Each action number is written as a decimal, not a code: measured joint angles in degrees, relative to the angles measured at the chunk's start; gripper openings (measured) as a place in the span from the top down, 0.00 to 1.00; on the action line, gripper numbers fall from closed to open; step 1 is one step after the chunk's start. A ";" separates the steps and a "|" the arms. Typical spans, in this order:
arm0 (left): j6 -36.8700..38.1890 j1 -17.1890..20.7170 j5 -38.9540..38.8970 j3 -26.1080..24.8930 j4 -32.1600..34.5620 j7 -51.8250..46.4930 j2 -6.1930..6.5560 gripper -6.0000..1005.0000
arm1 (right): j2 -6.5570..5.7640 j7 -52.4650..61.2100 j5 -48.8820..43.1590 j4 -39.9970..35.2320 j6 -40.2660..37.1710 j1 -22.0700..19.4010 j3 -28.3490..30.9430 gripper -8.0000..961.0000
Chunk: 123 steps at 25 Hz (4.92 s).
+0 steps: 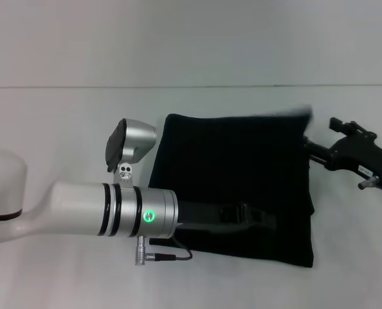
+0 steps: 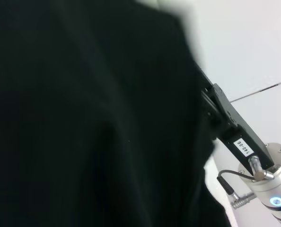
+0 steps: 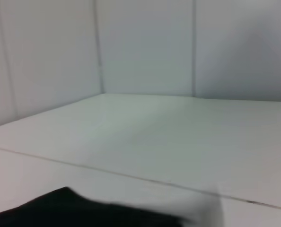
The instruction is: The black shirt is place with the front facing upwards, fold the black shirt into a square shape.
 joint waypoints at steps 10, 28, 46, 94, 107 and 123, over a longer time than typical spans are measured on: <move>-3.95 -2.01 -0.17 -0.01 -2.87 1.08 -0.24 0.90 | -0.09 0.56 1.37 -1.90 -1.47 -3.34 9.25 0.05; 21.28 7.49 -1.73 -0.06 11.50 22.91 0.53 0.45 | -5.53 49.41 -0.82 -7.25 -7.03 -4.96 -0.85 0.05; 17.70 16.57 -2.54 -10.94 17.12 55.90 0.53 0.08 | -10.02 88.29 -22.30 -7.55 -2.91 6.54 -7.96 0.05; 16.95 22.95 -2.84 -19.42 17.05 59.58 3.74 0.08 | -6.67 90.07 -22.41 -5.80 3.43 9.80 -10.25 0.49; 17.06 23.14 -3.02 -19.41 17.04 59.58 3.70 0.08 | -6.42 90.05 -22.20 -5.59 4.55 9.40 -10.27 0.88; 17.02 23.19 -3.13 -19.41 16.84 59.57 3.58 0.08 | -7.99 88.74 -15.40 -6.40 1.39 6.95 -9.20 0.94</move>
